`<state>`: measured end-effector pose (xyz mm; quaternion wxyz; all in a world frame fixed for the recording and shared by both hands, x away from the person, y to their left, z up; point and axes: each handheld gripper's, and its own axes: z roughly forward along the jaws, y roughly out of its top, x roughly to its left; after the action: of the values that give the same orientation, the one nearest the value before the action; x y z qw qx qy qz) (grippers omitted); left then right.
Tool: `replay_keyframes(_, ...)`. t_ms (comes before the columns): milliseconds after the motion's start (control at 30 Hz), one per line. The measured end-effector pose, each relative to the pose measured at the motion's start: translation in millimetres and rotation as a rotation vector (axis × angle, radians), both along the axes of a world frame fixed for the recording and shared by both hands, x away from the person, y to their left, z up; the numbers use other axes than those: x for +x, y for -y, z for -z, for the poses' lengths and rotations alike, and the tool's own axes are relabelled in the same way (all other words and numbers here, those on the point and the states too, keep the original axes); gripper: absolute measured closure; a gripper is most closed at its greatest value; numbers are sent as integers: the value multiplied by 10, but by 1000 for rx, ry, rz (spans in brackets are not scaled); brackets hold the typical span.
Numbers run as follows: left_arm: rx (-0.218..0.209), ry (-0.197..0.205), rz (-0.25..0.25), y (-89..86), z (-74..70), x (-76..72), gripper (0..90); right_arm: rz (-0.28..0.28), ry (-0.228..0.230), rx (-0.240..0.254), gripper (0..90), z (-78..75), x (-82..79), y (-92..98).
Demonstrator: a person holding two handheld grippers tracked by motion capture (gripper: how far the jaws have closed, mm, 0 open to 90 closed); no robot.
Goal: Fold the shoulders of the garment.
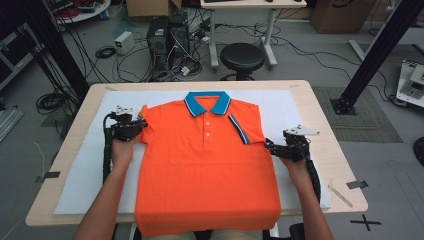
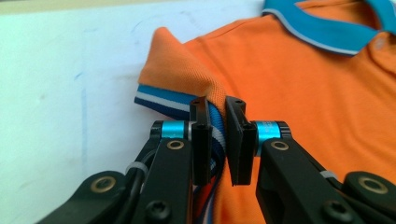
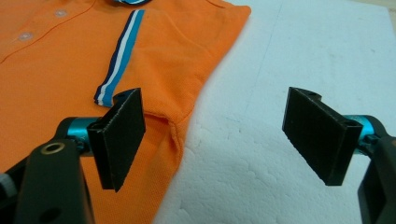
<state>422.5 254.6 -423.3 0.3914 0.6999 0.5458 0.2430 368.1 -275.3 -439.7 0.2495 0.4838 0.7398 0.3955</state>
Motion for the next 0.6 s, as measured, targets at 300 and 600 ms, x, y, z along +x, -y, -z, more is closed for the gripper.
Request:
replay_keyframes(300, 43, -33, 80, 284, -20, 116, 807, 5, 0, 5, 215, 6, -11, 37)
replay_keyframes(600, -20, -25, 119, 336, -28, 128, 739, 5, 1, 3, 215, 3, -26, 35)
